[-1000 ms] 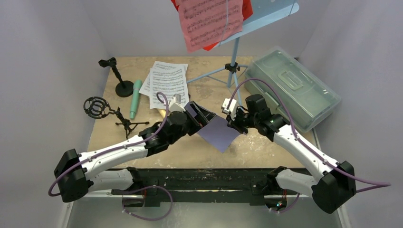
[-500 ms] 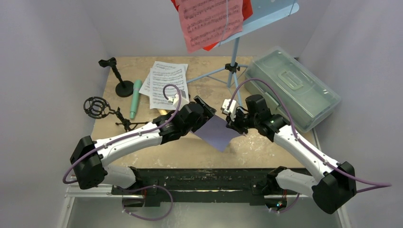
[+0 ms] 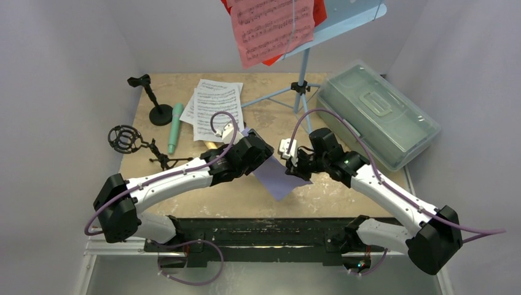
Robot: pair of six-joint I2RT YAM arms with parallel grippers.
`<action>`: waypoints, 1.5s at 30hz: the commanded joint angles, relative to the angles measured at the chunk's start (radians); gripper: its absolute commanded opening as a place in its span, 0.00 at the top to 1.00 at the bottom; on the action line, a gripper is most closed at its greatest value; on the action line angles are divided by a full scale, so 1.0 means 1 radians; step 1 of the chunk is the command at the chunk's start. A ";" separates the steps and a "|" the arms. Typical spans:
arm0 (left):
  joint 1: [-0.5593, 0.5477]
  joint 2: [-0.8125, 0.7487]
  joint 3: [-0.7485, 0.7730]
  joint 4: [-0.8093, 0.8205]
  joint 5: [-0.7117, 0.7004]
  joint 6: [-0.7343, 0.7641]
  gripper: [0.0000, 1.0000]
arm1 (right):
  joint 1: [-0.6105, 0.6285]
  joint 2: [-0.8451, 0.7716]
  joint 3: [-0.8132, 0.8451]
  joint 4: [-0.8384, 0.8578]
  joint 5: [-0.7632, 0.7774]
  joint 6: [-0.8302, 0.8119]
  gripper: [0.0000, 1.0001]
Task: Pack up the instrument practice props
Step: Place the sheet music at the center of the board.
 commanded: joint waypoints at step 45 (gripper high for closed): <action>-0.002 0.021 0.047 -0.015 0.097 0.045 0.18 | 0.037 0.022 -0.008 0.009 0.020 -0.016 1.00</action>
